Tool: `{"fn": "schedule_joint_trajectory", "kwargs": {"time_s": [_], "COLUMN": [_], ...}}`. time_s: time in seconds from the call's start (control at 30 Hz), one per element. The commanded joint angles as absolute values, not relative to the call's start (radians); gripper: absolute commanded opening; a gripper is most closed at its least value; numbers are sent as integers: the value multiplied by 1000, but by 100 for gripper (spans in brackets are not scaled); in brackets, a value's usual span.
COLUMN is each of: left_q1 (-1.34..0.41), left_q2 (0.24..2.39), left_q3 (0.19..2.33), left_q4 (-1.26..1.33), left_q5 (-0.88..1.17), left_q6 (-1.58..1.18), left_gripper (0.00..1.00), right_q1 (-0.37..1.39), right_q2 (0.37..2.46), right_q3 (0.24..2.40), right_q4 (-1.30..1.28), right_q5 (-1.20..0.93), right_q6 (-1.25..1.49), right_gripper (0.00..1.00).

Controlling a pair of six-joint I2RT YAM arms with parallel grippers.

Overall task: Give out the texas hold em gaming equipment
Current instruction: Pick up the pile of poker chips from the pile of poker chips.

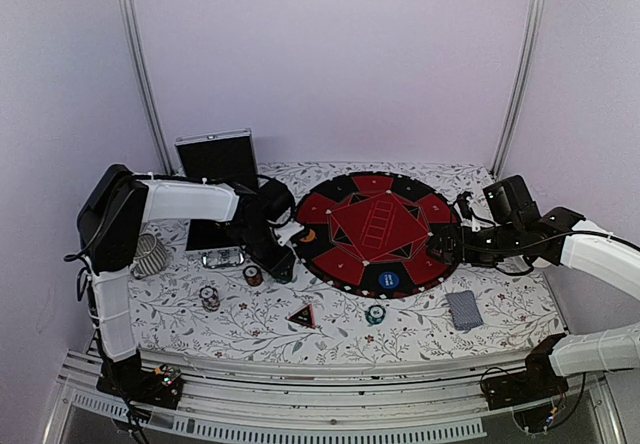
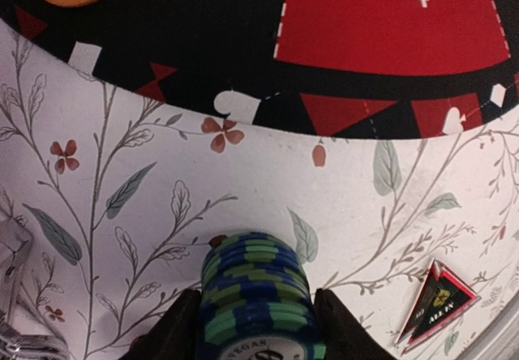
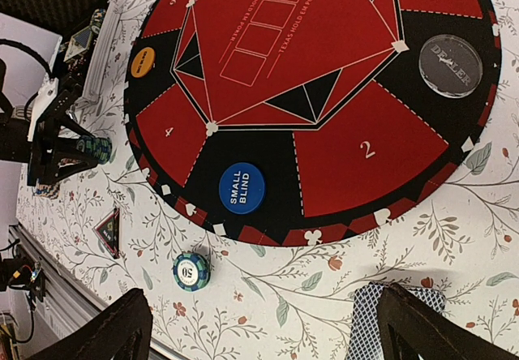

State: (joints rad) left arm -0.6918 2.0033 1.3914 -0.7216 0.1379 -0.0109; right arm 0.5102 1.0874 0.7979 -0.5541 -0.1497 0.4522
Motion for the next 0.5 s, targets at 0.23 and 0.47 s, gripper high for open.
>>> {"fn": "schedule_joint_trajectory", "kwargs": {"time_s": [0.23,0.47], "left_q1": [-704,-705], "left_q2": [1927,1930], "left_q3": [1426,1475], "left_q4": [-731,-771], "left_q5": [137,114], "left_q6": [-4,18], "left_gripper": [11,0], "right_q1": [508,509], "right_q2": [1078,1085], "right_q3": [790,793], "right_q4": [-558,-558], "right_q5": [-136,-132], "right_q6": [442,440], "right_gripper": [99,99]}}
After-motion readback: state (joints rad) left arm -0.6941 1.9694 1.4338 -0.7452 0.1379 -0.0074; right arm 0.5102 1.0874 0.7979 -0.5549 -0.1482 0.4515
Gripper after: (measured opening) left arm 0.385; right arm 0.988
